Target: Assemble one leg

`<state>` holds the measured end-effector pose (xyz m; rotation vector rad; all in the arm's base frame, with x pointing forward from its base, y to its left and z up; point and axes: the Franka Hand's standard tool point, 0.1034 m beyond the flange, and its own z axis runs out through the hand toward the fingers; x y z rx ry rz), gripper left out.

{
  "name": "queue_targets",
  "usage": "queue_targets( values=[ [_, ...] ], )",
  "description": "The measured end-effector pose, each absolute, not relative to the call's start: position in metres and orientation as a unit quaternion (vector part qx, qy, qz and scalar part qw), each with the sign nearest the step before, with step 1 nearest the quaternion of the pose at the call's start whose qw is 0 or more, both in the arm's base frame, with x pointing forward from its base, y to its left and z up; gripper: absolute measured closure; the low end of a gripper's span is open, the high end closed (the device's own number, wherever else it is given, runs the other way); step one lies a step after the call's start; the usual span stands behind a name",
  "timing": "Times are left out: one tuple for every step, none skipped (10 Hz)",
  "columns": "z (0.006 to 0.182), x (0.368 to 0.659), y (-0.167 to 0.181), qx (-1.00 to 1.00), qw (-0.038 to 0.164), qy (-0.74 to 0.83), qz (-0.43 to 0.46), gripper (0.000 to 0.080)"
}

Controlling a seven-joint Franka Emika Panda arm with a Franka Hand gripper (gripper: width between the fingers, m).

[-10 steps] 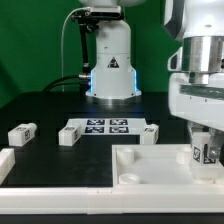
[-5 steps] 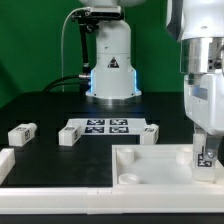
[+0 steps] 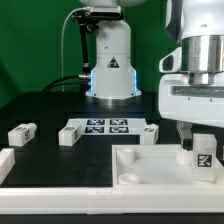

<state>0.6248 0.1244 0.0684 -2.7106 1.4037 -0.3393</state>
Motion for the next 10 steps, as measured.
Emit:
queue_targets(
  values=[
    [0.0688,0.6254,0.1220,-0.916,0.026,0.384,-0.113,0.0151],
    [0.0696,0.6251,0.1212,-0.937,0.019,0.328,-0.115,0.0151],
    [0.0709,0.6225,0.1199,-0.959,0.012,0.258,-0.117,0.0151],
    [0.0730,0.6192,0.1188,-0.972,0.007,0.200,-0.123,0.0151],
    [0.0749,0.6184,0.1176,-0.980,0.002,0.156,-0.123,0.0151],
    [0.0769,0.6198,0.1145,-0.987,-0.005,0.100,-0.124,0.0151],
    [0.0767,0.6203,0.1128,-0.990,-0.014,0.061,-0.125,0.0151],
    [0.0763,0.6202,0.1127,-0.990,-0.013,0.072,-0.125,0.0151],
    [0.0762,0.6202,0.1124,-0.989,-0.013,0.072,-0.125,0.0265],
    [0.0761,0.6202,0.1124,-0.990,-0.013,0.072,-0.125,0.0402]
  ],
)
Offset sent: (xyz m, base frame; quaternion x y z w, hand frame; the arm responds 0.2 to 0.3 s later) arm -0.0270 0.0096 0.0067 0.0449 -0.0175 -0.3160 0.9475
